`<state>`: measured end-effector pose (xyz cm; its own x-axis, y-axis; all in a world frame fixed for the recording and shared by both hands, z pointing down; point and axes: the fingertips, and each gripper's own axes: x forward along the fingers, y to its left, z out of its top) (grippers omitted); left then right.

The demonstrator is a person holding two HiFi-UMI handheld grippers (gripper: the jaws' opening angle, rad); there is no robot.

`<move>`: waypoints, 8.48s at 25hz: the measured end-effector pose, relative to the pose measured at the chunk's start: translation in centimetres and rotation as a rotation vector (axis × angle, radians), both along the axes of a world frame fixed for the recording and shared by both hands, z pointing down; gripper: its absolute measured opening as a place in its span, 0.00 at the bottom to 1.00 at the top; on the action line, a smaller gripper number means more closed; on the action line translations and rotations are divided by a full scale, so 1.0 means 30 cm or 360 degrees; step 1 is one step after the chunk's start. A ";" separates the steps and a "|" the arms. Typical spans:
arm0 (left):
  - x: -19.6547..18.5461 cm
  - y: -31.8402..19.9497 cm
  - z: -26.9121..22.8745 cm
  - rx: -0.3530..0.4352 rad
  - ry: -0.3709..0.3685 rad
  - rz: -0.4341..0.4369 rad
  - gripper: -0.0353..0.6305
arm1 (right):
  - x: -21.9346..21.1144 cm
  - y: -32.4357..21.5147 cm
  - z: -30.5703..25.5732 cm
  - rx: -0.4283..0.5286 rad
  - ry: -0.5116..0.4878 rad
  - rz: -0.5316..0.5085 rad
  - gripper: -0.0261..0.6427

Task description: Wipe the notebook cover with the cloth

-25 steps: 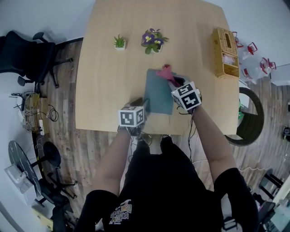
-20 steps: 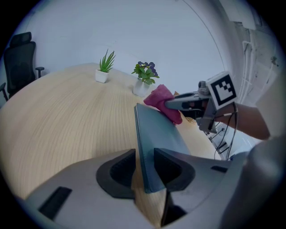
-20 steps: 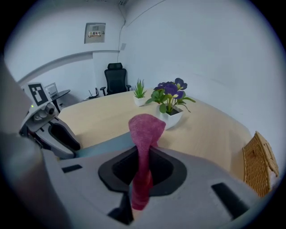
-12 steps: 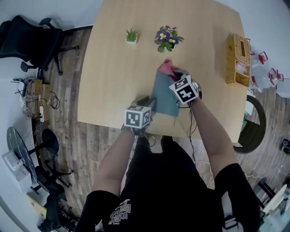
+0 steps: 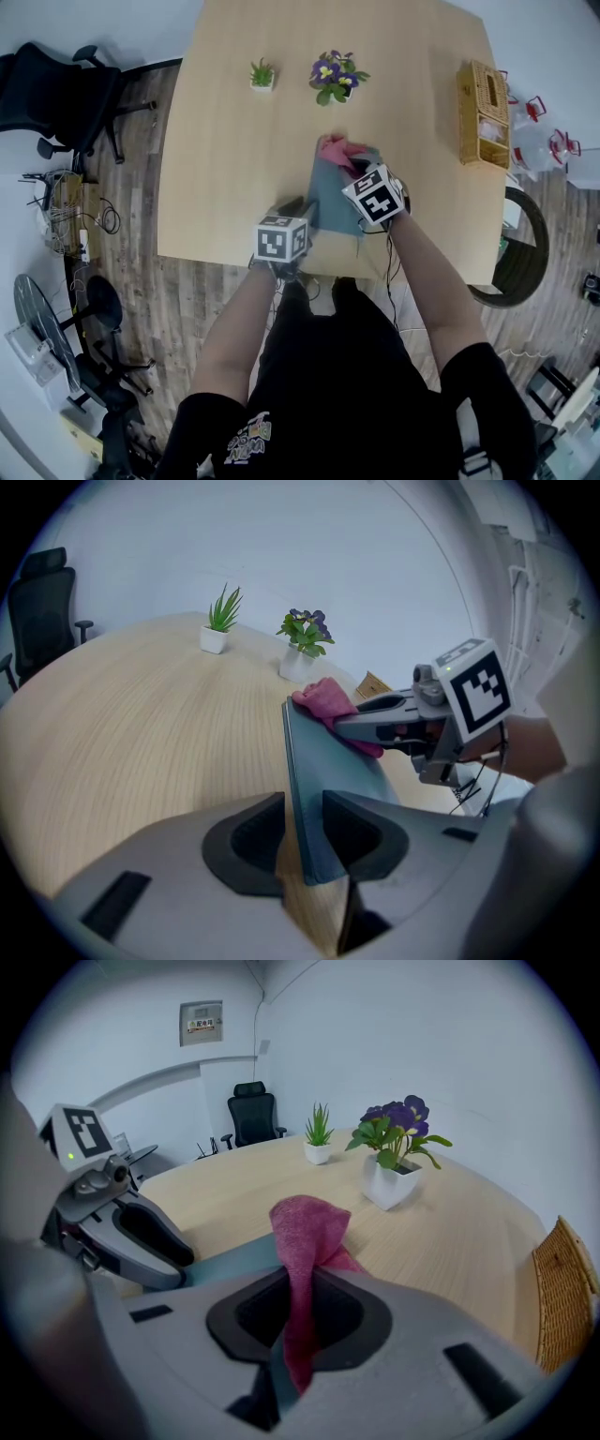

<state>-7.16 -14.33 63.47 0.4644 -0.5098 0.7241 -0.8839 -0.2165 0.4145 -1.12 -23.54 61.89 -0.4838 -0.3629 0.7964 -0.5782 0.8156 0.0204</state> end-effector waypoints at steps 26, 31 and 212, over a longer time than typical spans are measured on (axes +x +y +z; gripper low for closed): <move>-0.007 0.000 -0.003 -0.0041 0.0037 -0.0008 0.22 | -0.023 0.435 0.022 -0.0215 -0.0192 0.0183 0.12; -0.002 0.001 -0.002 -0.0033 0.0038 -0.0004 0.22 | -0.036 0.481 0.009 -0.0253 -0.0237 0.0221 0.12; 0.392 1.137 -0.584 0.0787 -0.0087 0.0113 0.08 | 0.327 1.405 -0.554 -0.0044 -0.1134 -0.0011 0.12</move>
